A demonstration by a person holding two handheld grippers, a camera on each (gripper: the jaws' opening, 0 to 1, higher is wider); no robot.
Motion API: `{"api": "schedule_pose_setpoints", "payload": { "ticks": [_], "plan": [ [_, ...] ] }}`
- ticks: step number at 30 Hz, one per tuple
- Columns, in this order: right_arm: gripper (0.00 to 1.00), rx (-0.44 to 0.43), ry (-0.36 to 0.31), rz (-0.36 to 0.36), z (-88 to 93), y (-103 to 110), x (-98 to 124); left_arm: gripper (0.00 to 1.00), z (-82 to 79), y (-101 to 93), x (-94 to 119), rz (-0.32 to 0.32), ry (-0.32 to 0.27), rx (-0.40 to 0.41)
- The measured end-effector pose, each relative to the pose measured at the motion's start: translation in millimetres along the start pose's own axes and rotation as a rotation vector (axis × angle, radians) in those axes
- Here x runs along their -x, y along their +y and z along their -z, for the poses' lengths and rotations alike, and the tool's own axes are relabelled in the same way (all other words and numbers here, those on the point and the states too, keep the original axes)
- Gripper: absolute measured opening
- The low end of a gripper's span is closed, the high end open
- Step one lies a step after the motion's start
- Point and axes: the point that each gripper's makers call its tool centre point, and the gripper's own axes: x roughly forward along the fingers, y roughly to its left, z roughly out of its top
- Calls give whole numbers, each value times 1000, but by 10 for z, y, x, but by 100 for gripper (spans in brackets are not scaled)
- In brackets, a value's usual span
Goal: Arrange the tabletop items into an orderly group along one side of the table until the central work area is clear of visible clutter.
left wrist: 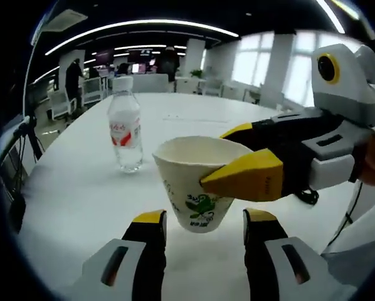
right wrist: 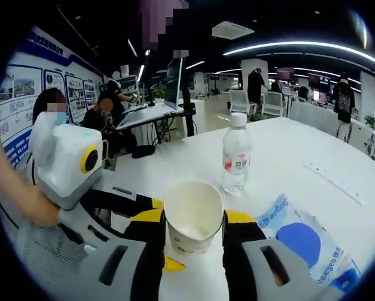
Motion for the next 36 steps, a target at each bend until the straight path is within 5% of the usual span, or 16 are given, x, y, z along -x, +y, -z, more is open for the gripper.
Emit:
{"api": "schedule_pose_setpoints", "payload": {
  "ticks": [11, 18, 36],
  "plan": [
    [33, -23, -13, 35, -37, -201, -63, 77, -9, 243, 147, -87, -39, 29],
    [34, -34, -24, 48, -76, -274, -105, 92, -58, 293, 252, -85, -71, 15],
    [34, -63, -48, 102, -231, -596, -323, 96, -25, 361, 584, -77, -131, 79]
  ]
}}
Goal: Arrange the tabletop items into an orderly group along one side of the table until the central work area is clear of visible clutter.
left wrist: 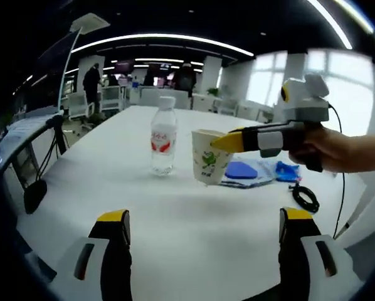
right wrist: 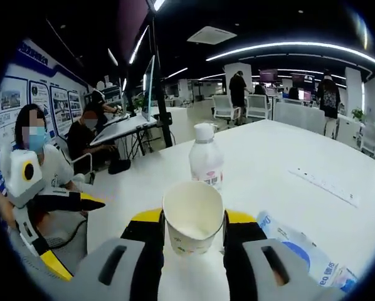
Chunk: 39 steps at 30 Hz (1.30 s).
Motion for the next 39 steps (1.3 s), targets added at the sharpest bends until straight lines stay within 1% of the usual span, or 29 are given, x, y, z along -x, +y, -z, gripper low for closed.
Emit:
{"api": "schedule_pose_setpoints", "payload": {
  "ticks": [1, 2, 4, 5, 11, 14, 16, 17, 18, 21, 23, 25, 29, 32, 39],
  "plan": [
    [34, -5, 0, 5, -2, -17, -10, 96, -50, -6, 0, 7, -19, 12],
    [34, -11, -2, 13, -12, -39, -20, 96, -66, -8, 2, 9, -22, 7],
    [35, -16, -4, 23, -26, -63, -30, 96, -75, -19, 5, 14, -16, -26],
    [35, -19, -4, 26, -30, -72, -36, 96, -81, -35, 16, 22, -14, -30],
    [35, -41, -9, 51, -61, -167, -106, 96, -134, -34, 115, 42, -28, -12],
    [36, -56, -14, 60, -61, -231, -176, 95, -169, 7, 141, 34, -42, -2],
    [36, -60, -19, 65, -57, -270, -233, 94, -158, 36, 130, 28, -46, 54],
    [36, -59, -20, 68, -53, -288, -258, 93, -147, 54, 123, 26, -43, 57],
    [36, -57, -19, 71, -47, -303, -280, 93, -145, 51, 122, 24, -43, 52],
    [35, -56, -8, 81, -17, -363, -356, 92, -137, -3, 135, 9, -36, -20],
    [35, -59, -5, 92, -6, -398, -383, 91, -118, -47, 127, 22, -29, -25],
    [35, -63, -9, 95, -8, -418, -414, 91, -108, -52, 120, 25, -24, -34],
    [35, -57, -4, 105, 4, -447, -476, 90, -88, -9, 104, 21, -17, -15],
    [35, -51, 2, 111, 21, -479, -529, 89, -75, 22, 96, 7, -11, -18],
    [35, -23, 6, 114, 56, -531, -632, 89, -66, 46, 82, 10, -14, 16]
  ]
}}
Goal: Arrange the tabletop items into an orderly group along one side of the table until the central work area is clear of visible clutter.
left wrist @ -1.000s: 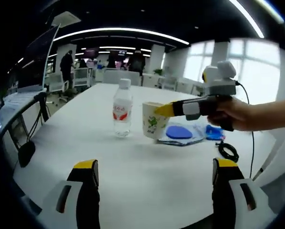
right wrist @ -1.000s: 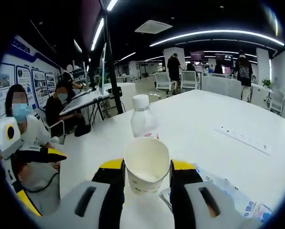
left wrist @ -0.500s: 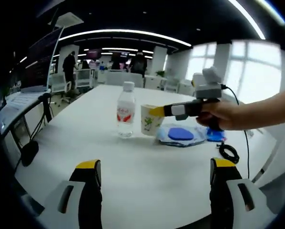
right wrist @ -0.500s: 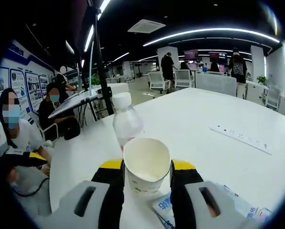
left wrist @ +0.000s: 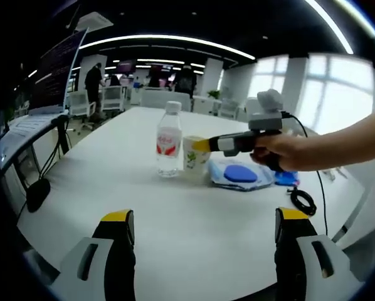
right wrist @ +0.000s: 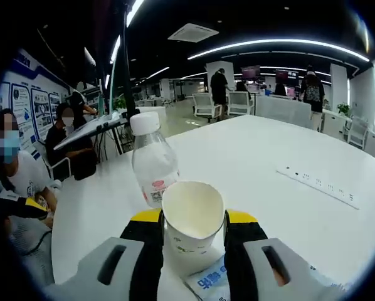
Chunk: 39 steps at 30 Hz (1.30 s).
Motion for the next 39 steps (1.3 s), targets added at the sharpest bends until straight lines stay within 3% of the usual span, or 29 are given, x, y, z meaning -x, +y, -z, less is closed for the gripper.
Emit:
{"api": "schedule_pose_setpoints", "payload": {
  "ticks": [10, 28, 34, 39],
  "plan": [
    [36, 14, 22, 2, 109, -41, -68, 90, 17, 17, -11, 4, 0, 13],
    [38, 17, 43, 4, 141, -9, -45, 89, 24, 45, -16, -5, 0, 27],
    [37, 55, 89, 7, 253, -14, -48, 90, 21, 76, -13, -17, -1, 42],
    [59, 41, 88, 11, 258, -2, 6, 92, 31, 50, -22, -7, 4, 46]
  ]
}}
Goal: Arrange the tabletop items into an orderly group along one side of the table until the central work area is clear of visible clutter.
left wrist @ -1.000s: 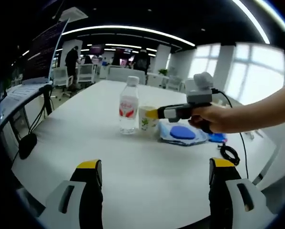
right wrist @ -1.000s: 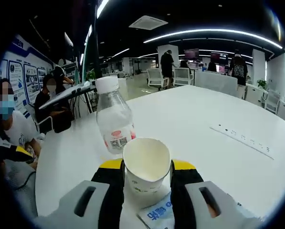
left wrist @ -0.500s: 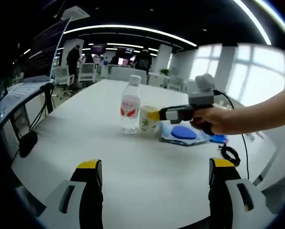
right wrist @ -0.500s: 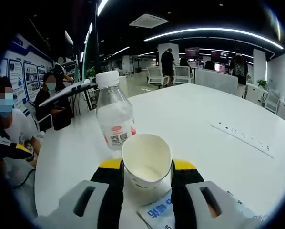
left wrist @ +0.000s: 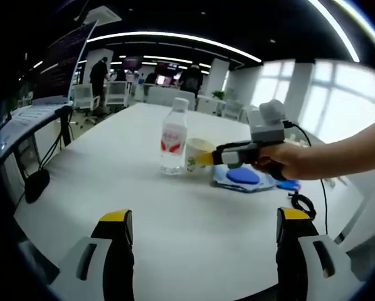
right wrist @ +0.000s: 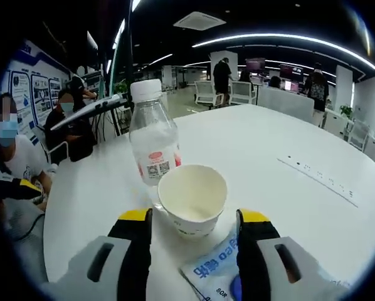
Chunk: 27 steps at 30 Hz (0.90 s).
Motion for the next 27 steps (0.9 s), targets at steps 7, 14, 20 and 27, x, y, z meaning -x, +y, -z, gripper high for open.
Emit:
{"api": "schedule_pose_setpoints", "payload": {
  "ticks": [7, 14, 20, 27],
  "plan": [
    [74, -26, -14, 8, -22, -36, 141, 94, 15, -9, -10, 11, 3, 15],
    [82, -48, -29, 19, -6, -90, 338, 96, 11, -35, -14, 27, 1, 24],
    [83, -85, -39, 44, 37, -111, 613, 96, 42, -87, -20, 52, 19, 26],
    [82, -119, -47, 60, 107, -74, 862, 96, 84, -130, -41, 83, 48, 15]
  ]
}}
